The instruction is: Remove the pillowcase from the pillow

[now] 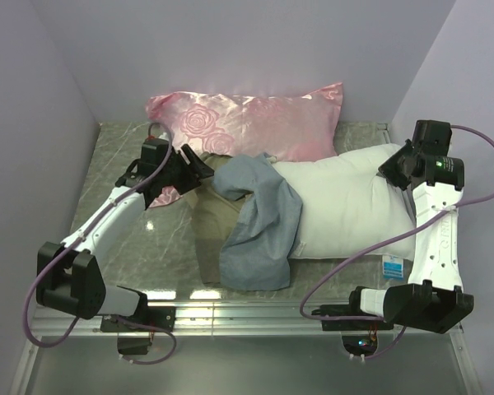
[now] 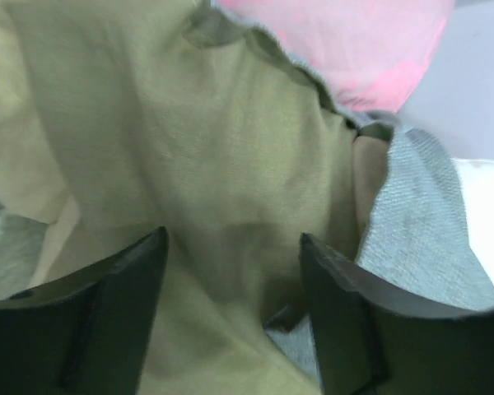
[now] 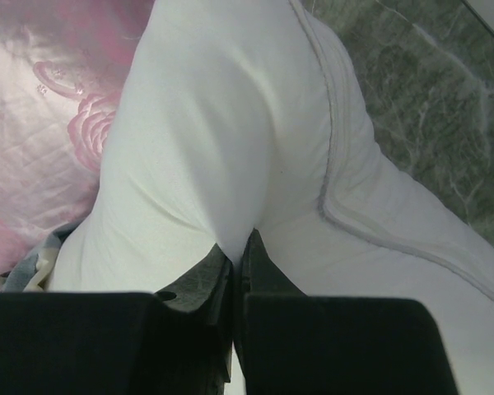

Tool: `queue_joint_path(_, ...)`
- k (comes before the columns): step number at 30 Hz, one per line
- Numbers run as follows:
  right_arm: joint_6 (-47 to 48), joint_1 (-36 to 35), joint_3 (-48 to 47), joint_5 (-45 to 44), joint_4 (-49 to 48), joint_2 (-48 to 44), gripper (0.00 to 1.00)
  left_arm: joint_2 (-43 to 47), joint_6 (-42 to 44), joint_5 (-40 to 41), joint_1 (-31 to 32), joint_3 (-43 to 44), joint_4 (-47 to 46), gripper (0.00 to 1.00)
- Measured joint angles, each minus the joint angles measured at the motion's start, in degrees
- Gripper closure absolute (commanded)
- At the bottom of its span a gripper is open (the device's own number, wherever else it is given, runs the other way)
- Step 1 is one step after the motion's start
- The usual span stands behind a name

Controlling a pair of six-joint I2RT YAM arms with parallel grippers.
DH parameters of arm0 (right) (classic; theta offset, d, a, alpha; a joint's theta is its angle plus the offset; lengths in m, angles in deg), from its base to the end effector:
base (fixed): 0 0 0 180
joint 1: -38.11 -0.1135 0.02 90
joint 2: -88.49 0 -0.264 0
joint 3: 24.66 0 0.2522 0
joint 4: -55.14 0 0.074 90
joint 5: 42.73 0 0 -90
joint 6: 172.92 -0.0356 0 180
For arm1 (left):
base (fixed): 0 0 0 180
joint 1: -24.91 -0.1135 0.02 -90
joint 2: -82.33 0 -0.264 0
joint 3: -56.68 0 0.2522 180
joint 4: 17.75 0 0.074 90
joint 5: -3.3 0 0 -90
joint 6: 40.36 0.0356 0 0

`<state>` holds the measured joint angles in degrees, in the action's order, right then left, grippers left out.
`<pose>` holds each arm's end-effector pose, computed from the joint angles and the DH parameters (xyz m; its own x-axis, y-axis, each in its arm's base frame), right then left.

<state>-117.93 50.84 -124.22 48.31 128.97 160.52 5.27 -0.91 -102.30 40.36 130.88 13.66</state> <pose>0.2322 -0.0518 0.4020 -0.4582 0.6916 -0.5583 0.5750 0.7097 0.4071 0.2888 -0.0897 0.2972 -0.7084 -0.5758 -0.4082 -0.1200 0.6681 -0.7343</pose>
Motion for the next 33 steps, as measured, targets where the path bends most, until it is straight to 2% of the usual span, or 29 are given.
queue_joint_path(2, 0.0, 0.0, 0.0, 0.0, 0.0, -0.1, 1.00, -1.6, -0.5, 0.0, 1.0, 0.0, -0.4, 0.39)
queue_joint_path(4, 0.0, 0.0, 0.0, 0.0, 0.0, -0.1, 1.00, -2.6, -1.2, 0.0, 1.6, -0.1, -0.4, 0.56)
queue_joint_path(5, 0.0, 0.0, 0.0, 0.0, 0.0, -0.1, 1.00, -2.8, -1.5, 0.2, 1.7, -0.2, -0.3, 0.68)
queue_joint_path(6, 0.0, 0.0, -0.1, 0.1, 0.0, -0.1, 1.00, -2.9, -1.7, 0.5, 1.7, -0.3, 0.0, 0.86)
queue_joint_path(8, -0.1, 0.0, -0.7, 0.2, 0.4, -0.1, 1.00, -2.8, -1.4, 1.4, 1.7, -0.3, 0.7, 0.97)
queue_joint_path(9, -0.1, 0.0, -1.4, 0.3, 0.9, 0.0, 1.00, -2.6, -1.2, 1.9, 1.6, -0.3, 1.2, 1.00)
queue_joint_path(13, -0.4, -0.2, -6.6, 1.3, 3.4, 1.6, 1.00, -1.1, -0.7, 4.0, 0.2, 0.2, 4.6, 1.00)
queue_joint_path(16, -1.2, 0.1, -12.9, 3.2, 5.8, 4.1, 1.00, 2.0, -0.1, 3.4, -3.9, 1.6, 7.2, 1.00)
queue_joint_path(21, -2.2, 2.4, -25.8, 6.2, 11.8, 9.4, 1.00, 8.8, 2.1, -0.1, -18.9, 5.5, 12.3, 0.99)
queue_joint_path(26, -3.8, 5.3, -38.9, 11.5, 15.8, 13.3, 1.00, 12.8, 3.0, -6.3, -29.7, 7.3, 14.5, 0.99)
queue_joint_path(30, -4.5, 6.4, -40.3, 14.3, 17.3, 12.6, 1.00, 15.5, 3.3, -9.7, -34.1, 9.0, 16.5, 1.00)
queue_joint_path(33, -4.5, 8.5, -37.4, 16.2, 17.9, 11.3, 1.00, 17.2, 3.5, -9.9, -35.7, 10.4, 18.5, 1.00)
